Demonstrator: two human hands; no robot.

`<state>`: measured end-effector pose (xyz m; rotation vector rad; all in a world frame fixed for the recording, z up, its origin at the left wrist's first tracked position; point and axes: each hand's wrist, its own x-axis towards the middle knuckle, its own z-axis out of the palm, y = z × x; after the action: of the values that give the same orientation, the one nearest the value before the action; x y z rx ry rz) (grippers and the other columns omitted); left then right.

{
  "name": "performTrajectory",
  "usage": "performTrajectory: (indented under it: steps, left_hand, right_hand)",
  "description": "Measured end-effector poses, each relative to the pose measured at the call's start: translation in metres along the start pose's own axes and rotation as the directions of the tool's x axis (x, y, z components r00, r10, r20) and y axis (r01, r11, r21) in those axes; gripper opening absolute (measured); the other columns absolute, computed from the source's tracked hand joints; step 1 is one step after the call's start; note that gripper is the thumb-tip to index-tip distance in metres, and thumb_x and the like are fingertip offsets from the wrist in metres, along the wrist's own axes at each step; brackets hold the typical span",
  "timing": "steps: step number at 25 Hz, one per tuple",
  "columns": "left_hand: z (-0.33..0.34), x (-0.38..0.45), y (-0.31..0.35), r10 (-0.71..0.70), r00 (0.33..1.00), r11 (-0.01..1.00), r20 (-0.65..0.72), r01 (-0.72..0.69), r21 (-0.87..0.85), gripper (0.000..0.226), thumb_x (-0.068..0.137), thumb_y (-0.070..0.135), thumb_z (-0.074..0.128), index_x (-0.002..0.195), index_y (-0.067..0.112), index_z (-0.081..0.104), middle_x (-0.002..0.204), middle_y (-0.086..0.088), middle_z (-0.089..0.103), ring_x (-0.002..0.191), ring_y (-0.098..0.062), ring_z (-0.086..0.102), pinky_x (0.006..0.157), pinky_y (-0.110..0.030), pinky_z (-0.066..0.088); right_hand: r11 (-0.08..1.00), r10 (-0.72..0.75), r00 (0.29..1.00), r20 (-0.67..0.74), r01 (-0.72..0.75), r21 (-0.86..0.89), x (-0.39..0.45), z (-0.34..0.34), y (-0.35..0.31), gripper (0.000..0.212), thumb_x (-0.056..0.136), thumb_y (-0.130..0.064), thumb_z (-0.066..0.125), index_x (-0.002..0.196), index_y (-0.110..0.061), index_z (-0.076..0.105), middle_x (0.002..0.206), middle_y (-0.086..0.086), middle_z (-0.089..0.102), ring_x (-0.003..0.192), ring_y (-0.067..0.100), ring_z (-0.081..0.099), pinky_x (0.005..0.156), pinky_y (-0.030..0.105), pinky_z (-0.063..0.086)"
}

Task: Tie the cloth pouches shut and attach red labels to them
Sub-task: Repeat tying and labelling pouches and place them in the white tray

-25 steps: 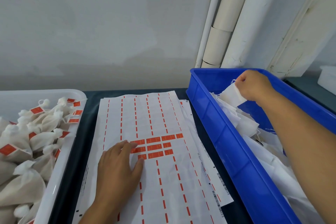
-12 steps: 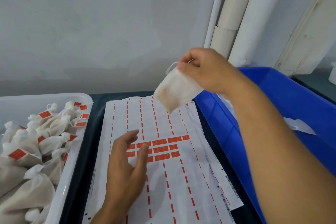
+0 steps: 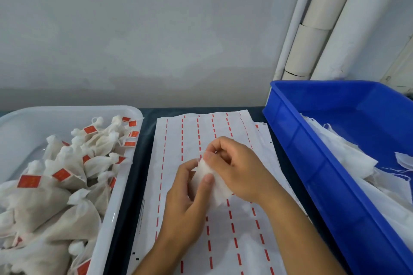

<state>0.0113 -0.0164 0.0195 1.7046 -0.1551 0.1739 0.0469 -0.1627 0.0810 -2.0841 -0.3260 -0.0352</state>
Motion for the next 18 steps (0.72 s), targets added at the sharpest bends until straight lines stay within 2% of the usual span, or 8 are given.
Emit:
performTrajectory:
  steps: [2,5,8,11,13,15,18]
  left_hand:
    - [0.000,0.003,-0.001,-0.026,1.000,1.000,0.015,0.027,-0.013,0.033,0.094,0.051,0.058,0.124,0.037,0.057,0.091,0.017,0.071,0.078,-0.007,0.069,0.059,-0.016,0.051]
    - [-0.001,0.003,-0.006,-0.036,0.997,0.995,0.075,0.029,0.095,0.030,0.098,0.059,0.053,0.113,0.036,0.064,0.095,0.018,0.070,0.084,-0.006,0.067,0.060,-0.014,0.049]
    - [-0.002,0.000,-0.007,-0.031,0.989,0.966,0.144,-0.007,0.257,0.055,0.084,0.084,0.040,0.115,0.044,0.063,0.106,0.026,0.068,0.095,-0.001,0.066,0.070,-0.013,0.051]
    - [-0.003,-0.002,-0.007,0.016,0.977,0.919,0.212,-0.098,0.383,0.050,0.079,0.092,0.041,0.115,0.061,0.056,0.114,0.041,0.062,0.104,0.008,0.063,0.075,-0.007,0.052]
    - [-0.001,-0.002,-0.008,0.012,0.975,0.881,0.223,-0.116,0.458,0.046,0.076,0.095,0.040,0.106,0.064,0.054,0.107,0.041,0.063,0.099,0.009,0.063,0.075,-0.008,0.052]
    - [0.001,-0.001,-0.011,0.020,0.979,0.821,0.205,-0.133,0.555,0.052,0.075,0.097,0.028,0.097,0.058,0.054,0.095,0.036,0.062,0.092,0.006,0.062,0.072,-0.010,0.050]
    - [0.000,-0.001,-0.014,0.078,0.981,0.786,0.180,-0.171,0.594,0.060,0.084,0.091,0.021,0.091,0.044,0.057,0.085,0.028,0.061,0.087,0.002,0.059,0.067,-0.012,0.047]
  right_hand:
    - [0.996,0.026,0.997,-0.072,-0.019,0.088,-0.004,0.005,0.010,0.006,0.102,-0.033,0.060,0.096,-0.033,0.062,0.092,-0.016,0.068,0.089,0.004,0.065,0.073,0.016,0.051]
    - [0.969,0.108,0.988,-0.110,-0.079,0.235,-0.008,0.007,0.019,0.009,0.102,-0.028,0.060,0.093,-0.029,0.063,0.096,-0.010,0.073,0.088,0.006,0.067,0.076,0.022,0.054]
    - [0.920,0.167,0.981,-0.100,-0.118,0.373,-0.013,0.004,0.023,0.011,0.104,-0.028,0.057,0.096,-0.024,0.063,0.094,-0.009,0.077,0.085,0.006,0.071,0.071,0.016,0.055]
    - [0.926,0.189,0.954,-0.233,-0.094,0.367,-0.015,-0.004,0.026,0.014,0.105,-0.033,0.056,0.097,-0.026,0.065,0.091,-0.013,0.076,0.086,0.006,0.072,0.068,0.010,0.054]
    - [0.923,0.206,0.931,-0.302,-0.083,0.375,-0.015,-0.009,0.028,0.014,0.105,-0.032,0.056,0.095,-0.028,0.065,0.090,-0.013,0.076,0.083,0.008,0.072,0.066,0.012,0.054]
    - [0.920,0.212,0.922,-0.325,-0.076,0.384,-0.016,-0.010,0.029,0.014,0.105,-0.032,0.056,0.095,-0.028,0.066,0.089,-0.011,0.076,0.080,0.010,0.072,0.066,0.015,0.056]
    - [0.915,0.192,0.930,-0.315,-0.054,0.400,-0.020,-0.009,0.027,0.015,0.104,-0.033,0.056,0.093,-0.034,0.066,0.091,-0.009,0.076,0.085,0.012,0.074,0.070,0.016,0.058]
